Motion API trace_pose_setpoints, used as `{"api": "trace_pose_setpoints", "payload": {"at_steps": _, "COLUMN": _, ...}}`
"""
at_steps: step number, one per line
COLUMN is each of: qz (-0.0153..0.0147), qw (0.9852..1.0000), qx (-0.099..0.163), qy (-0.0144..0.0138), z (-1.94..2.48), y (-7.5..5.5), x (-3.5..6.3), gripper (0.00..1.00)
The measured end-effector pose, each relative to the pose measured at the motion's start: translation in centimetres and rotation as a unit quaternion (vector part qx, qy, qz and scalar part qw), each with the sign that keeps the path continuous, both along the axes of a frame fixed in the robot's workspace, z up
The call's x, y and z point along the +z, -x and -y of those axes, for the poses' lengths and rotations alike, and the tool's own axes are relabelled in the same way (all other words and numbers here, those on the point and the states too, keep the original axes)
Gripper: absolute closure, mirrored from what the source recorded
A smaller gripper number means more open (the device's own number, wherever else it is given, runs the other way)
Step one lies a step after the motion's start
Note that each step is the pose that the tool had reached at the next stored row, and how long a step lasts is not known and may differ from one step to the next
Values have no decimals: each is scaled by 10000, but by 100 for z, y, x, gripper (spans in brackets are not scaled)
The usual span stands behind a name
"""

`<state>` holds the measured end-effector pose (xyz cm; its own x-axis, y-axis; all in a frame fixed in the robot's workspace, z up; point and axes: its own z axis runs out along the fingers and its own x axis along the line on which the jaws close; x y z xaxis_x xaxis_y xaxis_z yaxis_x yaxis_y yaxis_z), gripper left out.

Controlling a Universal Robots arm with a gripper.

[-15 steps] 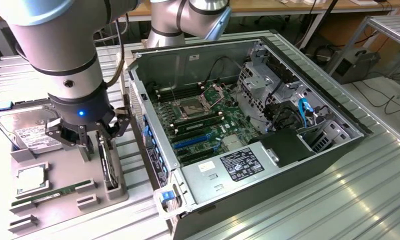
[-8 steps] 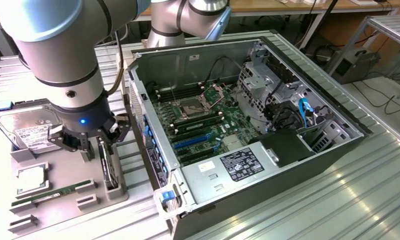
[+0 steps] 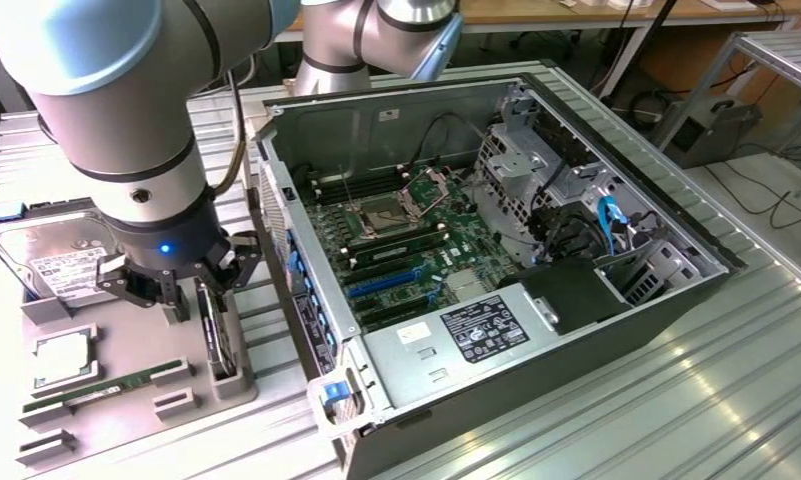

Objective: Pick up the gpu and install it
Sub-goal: 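Pick up the gpu and move the gpu toward the slot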

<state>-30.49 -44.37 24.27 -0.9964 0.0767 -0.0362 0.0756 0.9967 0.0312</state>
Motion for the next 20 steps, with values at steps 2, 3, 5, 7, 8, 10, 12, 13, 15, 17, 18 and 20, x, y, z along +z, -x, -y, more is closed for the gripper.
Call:
{"api": "trace_pose_setpoints", "payload": {"at_steps": 2, "qz": 21, "qw": 10000, "qx": 0, "qy": 0, "z": 0, "y": -1, "x": -4, "gripper": 58}}
{"api": "trace_pose_setpoints", "payload": {"at_steps": 3, "qz": 24, "qw": 10000, "qx": 0, "qy": -1, "z": 0, "y": -1, "x": -5, "gripper": 58}}
{"api": "trace_pose_setpoints", "payload": {"at_steps": 5, "qz": 27, "qw": 10000, "qx": 0, "qy": 0, "z": 0, "y": 0, "x": -7, "gripper": 58}}
{"api": "trace_pose_setpoints", "payload": {"at_steps": 7, "qz": 28, "qw": 10000, "qx": 0, "qy": 1, "z": 0, "y": 0, "x": -10, "gripper": 58}}
{"api": "trace_pose_setpoints", "payload": {"at_steps": 8, "qz": 28, "qw": 10000, "qx": 0, "qy": 1, "z": 0, "y": 0, "x": -11, "gripper": 58}}
{"api": "trace_pose_setpoints", "payload": {"at_steps": 10, "qz": 28, "qw": 10000, "qx": 0, "qy": 1, "z": 0, "y": 0, "x": -11, "gripper": 59}}
{"api": "trace_pose_setpoints", "payload": {"at_steps": 12, "qz": 28, "qw": 10000, "qx": 0, "qy": 1, "z": 0, "y": 0, "x": -11, "gripper": 66}}
{"api": "trace_pose_setpoints", "payload": {"at_steps": 13, "qz": 28, "qw": 10000, "qx": 34, "qy": 1, "z": 0, "y": 0, "x": -11, "gripper": 74}}
{"api": "trace_pose_setpoints", "payload": {"at_steps": 15, "qz": -9, "qw": 9991, "qx": 412, "qy": -3, "z": 0, "y": -11, "x": -11, "gripper": 74}}
{"api": "trace_pose_setpoints", "payload": {"at_steps": 17, "qz": -18, "qw": 9990, "qx": 443, "qy": -9, "z": 0, "y": -19, "x": -8, "gripper": 74}}
{"api": "trace_pose_setpoints", "payload": {"at_steps": 18, "qz": -23, "qw": 9989, "qx": 458, "qy": -14, "z": 0, "y": -24, "x": -3, "gripper": 74}}
{"api": "trace_pose_setpoints", "payload": {"at_steps": 20, "qz": -26, "qw": 9988, "qx": 481, "qy": -31, "z": 1, "y": -34, "x": 13, "gripper": 74}}
